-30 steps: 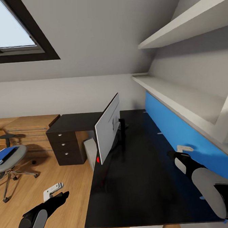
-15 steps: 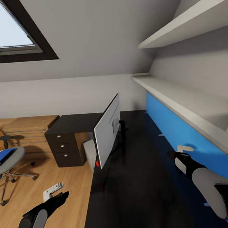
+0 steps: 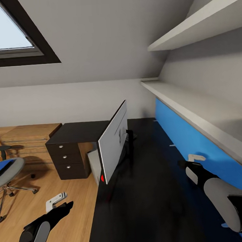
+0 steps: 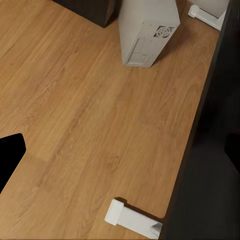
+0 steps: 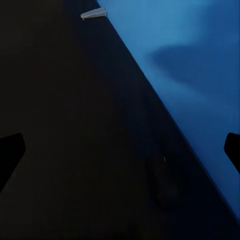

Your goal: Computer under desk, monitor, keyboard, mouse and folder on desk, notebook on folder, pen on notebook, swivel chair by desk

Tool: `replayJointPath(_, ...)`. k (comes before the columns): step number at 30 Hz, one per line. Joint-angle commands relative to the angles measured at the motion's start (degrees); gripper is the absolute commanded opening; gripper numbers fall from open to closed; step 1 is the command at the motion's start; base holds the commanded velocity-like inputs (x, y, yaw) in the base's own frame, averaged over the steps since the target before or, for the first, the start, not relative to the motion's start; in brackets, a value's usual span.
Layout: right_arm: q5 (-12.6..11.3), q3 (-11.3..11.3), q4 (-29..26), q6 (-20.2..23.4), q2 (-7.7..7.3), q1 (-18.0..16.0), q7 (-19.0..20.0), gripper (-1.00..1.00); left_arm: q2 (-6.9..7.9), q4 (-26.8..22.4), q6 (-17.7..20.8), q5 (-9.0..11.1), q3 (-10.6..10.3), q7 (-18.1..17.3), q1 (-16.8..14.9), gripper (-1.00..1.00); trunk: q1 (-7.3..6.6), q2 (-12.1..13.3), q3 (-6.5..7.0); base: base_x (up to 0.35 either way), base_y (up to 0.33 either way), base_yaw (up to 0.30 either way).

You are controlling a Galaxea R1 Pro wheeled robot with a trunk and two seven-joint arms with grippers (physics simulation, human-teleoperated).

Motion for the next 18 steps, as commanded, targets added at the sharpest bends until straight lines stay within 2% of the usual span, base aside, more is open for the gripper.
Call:
replayJointPath(1, -0.34, -0.15, -0.13, 0.45, 0.01, -0.03, -0.13, 1.0, -0.01, -0.37, 0.22, 0.6, -0.03, 0.48, -0.03, 1.0, 0.02, -0.09, -0.11, 0.013, -0.001, 0.0)
replayJointPath(8, -0.37, -0.12, -0.16, 2.62, -0.11, -0.03, -0.02, 1.0, -0.43, -3.76, 0.52, 0.77, -0.19, 0.55, -0.02, 1.0, 0.02, -0.09, -0.11, 0.005, 0.0, 0.0)
replayJointPath(18, -0.59, -0.17, -0.33, 3.11, -0.04, -0.03, -0.04, 1.0, -0.96, -4.91, 0.73, 0.94, -0.05, 0.57, 0.02, 1.0, 0.02, -0.09, -0.11, 0.0, 0.0, 0.0)
